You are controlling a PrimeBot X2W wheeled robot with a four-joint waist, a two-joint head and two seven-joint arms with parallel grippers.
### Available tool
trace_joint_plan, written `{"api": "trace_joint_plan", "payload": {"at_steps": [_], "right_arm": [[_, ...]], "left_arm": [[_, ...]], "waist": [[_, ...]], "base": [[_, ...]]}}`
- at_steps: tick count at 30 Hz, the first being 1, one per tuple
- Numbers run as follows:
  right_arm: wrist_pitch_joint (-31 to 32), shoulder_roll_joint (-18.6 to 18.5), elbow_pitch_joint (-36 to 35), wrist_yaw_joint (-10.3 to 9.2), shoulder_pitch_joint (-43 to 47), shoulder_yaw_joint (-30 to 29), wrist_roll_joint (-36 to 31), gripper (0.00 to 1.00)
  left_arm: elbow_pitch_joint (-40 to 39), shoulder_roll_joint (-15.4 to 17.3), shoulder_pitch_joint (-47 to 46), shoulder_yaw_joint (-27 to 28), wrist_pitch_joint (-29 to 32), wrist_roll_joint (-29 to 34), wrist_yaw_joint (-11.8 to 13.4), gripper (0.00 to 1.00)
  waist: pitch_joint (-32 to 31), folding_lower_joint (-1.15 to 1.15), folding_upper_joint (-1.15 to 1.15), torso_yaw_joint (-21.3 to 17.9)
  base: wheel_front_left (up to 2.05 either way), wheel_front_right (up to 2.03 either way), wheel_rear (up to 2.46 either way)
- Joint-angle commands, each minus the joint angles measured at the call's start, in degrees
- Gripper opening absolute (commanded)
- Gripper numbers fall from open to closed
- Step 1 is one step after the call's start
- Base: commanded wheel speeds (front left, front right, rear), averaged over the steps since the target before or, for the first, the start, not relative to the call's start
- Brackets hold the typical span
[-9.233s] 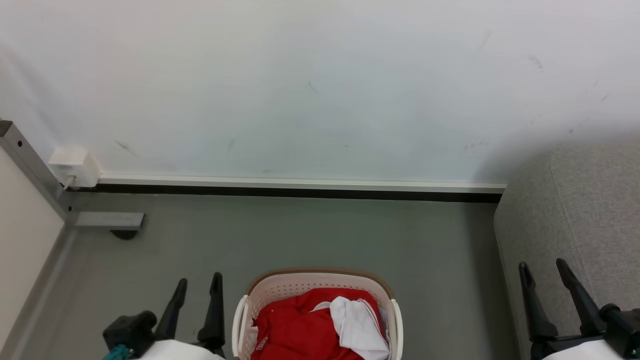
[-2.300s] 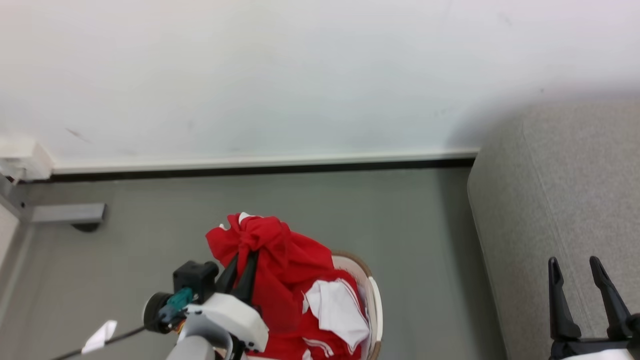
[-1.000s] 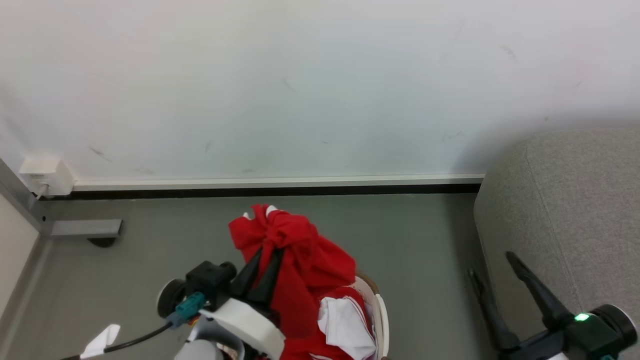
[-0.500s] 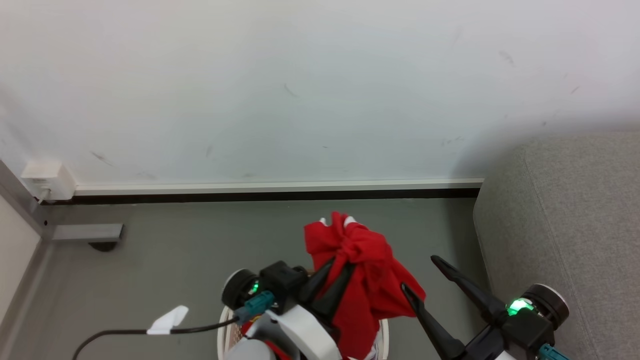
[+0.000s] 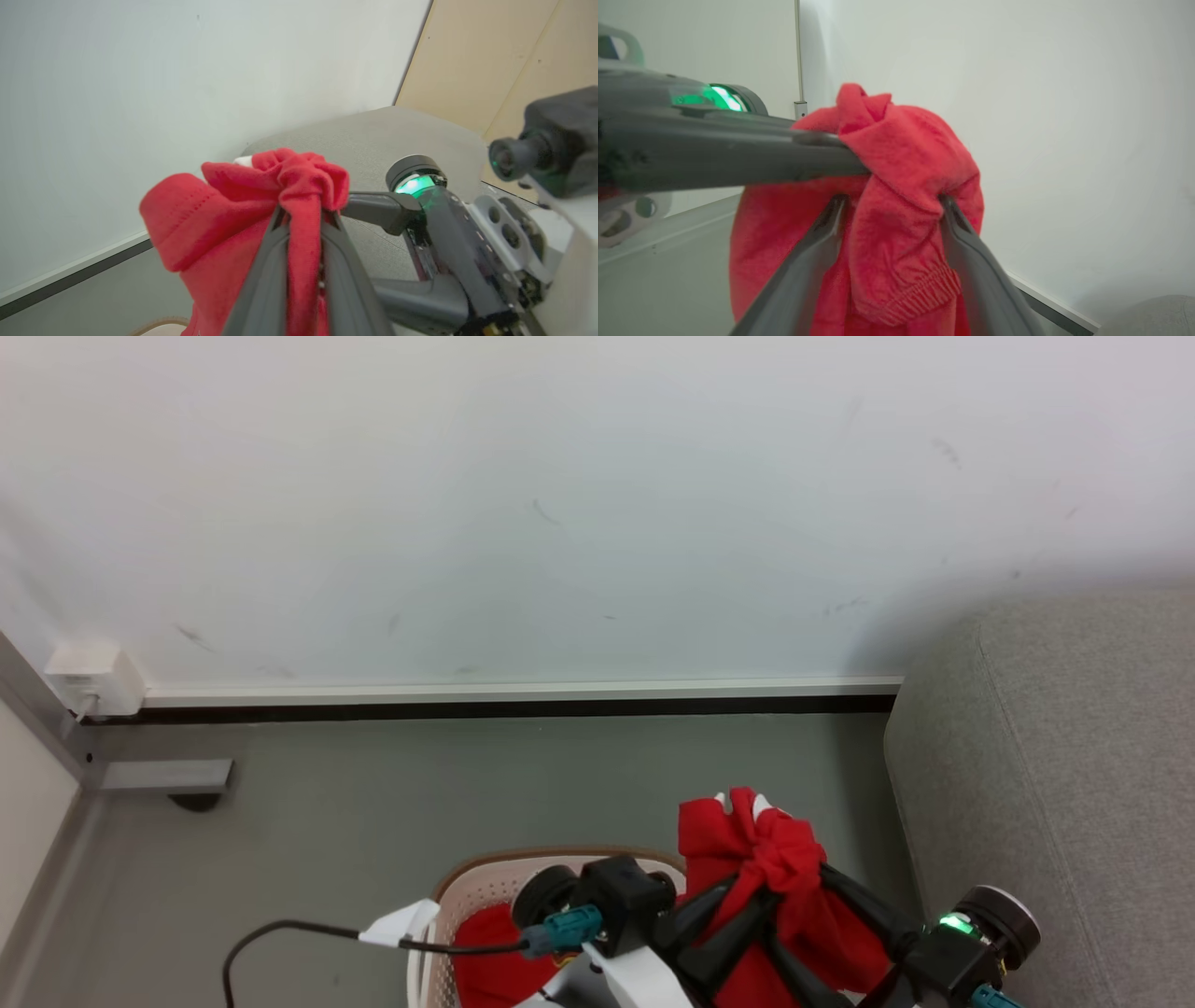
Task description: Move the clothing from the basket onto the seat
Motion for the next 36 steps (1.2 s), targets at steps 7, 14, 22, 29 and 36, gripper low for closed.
{"api": "trace_joint_plan", "payload": {"at_steps": [7, 14, 22, 29, 36], "right_arm": [[0.05, -0.31, 2.79, -0.12, -1.37, 1.26, 1.74, 0.57], [0.04, -0.06, 3.38, -0.13, -1.82, 0.34, 3.73, 0.0], [0.04, 0.52, 2.95, -0.13, -0.31, -4.03, 5.21, 0.0], [0.04, -0.31, 1.55, -0.13, 0.16, -8.22, 4.9, 0.0], [0.03, -0.47, 0.07, -0.13, 0.02, -9.95, 4.31, 0.0]], "left_arm": [[-1.94, 1.76, -1.2, -2.42, 0.27, -4.4, -0.29, 0.0], [-1.49, 2.78, -1.65, -3.28, -0.21, -5.04, -0.23, 0.0], [0.58, 3.34, -1.27, -2.88, -2.18, -4.01, 1.02, 1.0], [3.2, 3.44, -1.11, -3.11, -3.67, -3.16, 1.87, 1.0], [4.69, 3.23, -2.27, -2.99, -5.02, -2.9, 2.17, 1.0]], "waist": [[-0.17, 0.0, 0.0, -0.19], [-0.06, 0.0, 0.0, -0.22], [0.11, 0.0, 0.0, -0.66], [0.85, 0.0, 0.0, -2.94], [2.44, 0.0, 0.0, -7.5]], "base": [[0.0, 0.0, 0.0], [0.0, 0.0, 0.0], [0.0, 0.0, 0.0], [0.0, 0.0, 0.0], [0.0, 0.0, 0.0]]}}
